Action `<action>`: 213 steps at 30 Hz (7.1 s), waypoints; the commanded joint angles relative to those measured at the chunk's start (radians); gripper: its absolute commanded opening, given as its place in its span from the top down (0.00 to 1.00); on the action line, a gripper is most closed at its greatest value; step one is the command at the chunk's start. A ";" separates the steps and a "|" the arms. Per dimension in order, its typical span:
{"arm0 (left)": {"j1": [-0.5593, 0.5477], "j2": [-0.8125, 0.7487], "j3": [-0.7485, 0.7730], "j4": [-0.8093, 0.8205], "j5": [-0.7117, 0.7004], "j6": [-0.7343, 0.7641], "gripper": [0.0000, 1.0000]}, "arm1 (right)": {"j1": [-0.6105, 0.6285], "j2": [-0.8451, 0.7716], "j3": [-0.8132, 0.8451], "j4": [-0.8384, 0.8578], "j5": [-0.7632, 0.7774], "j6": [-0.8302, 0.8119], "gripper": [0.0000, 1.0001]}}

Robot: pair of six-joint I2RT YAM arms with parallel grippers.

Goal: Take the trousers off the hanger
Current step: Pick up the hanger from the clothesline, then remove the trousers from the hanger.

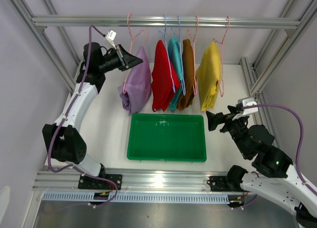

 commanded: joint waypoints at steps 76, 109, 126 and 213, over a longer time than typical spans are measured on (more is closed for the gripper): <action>0.002 -0.698 -0.535 -0.306 -0.801 0.233 1.00 | 0.390 0.912 0.111 0.786 -0.403 -0.077 0.01; 0.002 -0.686 -0.534 -0.303 -0.742 0.227 1.00 | 0.361 1.359 0.411 0.977 -0.121 -0.298 0.01; 0.002 -0.678 -0.534 -0.307 -0.742 0.222 0.99 | 0.397 1.475 0.360 1.300 0.002 -0.416 0.00; 0.003 -0.704 -0.523 -0.346 -0.882 0.280 1.00 | 0.337 0.486 0.070 0.968 0.301 -0.642 1.00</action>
